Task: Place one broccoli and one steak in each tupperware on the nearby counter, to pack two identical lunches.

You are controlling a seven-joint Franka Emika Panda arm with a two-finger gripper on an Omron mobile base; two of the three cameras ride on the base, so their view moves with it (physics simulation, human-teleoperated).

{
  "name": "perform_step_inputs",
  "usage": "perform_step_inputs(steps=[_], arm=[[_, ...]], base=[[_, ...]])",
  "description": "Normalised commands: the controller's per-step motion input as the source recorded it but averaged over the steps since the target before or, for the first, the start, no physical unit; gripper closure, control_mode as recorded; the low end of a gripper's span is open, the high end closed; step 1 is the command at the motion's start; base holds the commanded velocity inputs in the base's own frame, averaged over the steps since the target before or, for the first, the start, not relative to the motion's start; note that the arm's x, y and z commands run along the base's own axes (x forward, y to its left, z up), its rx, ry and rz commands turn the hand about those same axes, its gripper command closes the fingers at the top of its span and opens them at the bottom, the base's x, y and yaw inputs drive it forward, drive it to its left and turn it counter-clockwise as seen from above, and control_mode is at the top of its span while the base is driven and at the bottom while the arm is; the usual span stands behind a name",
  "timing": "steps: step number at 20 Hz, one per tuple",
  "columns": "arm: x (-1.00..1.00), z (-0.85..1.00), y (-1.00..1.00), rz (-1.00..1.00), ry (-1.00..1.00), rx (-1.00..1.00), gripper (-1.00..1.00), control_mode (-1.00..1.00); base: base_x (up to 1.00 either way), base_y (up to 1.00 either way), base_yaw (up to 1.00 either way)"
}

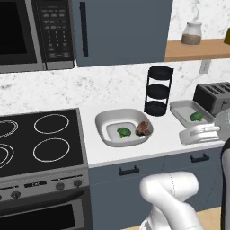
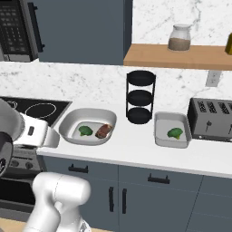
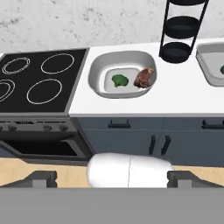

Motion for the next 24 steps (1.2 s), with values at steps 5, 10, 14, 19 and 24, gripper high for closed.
perform_step_inputs(steps=[5,10,14,19,24], arm=[[-0.69,0.14,0.0,0.0,-0.01,-0.09,-1.0,-1.0],[-0.66,0.11,-0.02,-0.01,-0.05,-0.07,-1.0,-1.0],[-0.17,0.26,-0.04,0.0,-0.04,0.0,-1.0,-1.0],[0.0,0.0,0.0,0.0,0.0,0.0,-1.0,1.0],[0.0,0.0,0.0,0.0,0.0,0.0,-1.0,1.0]], base=[[0.0,0.0,0.0],[0.0,0.0,0.0],[0.0,0.0,0.0],[0.33,-0.02,0.0],[-0.06,0.0,0.0]])
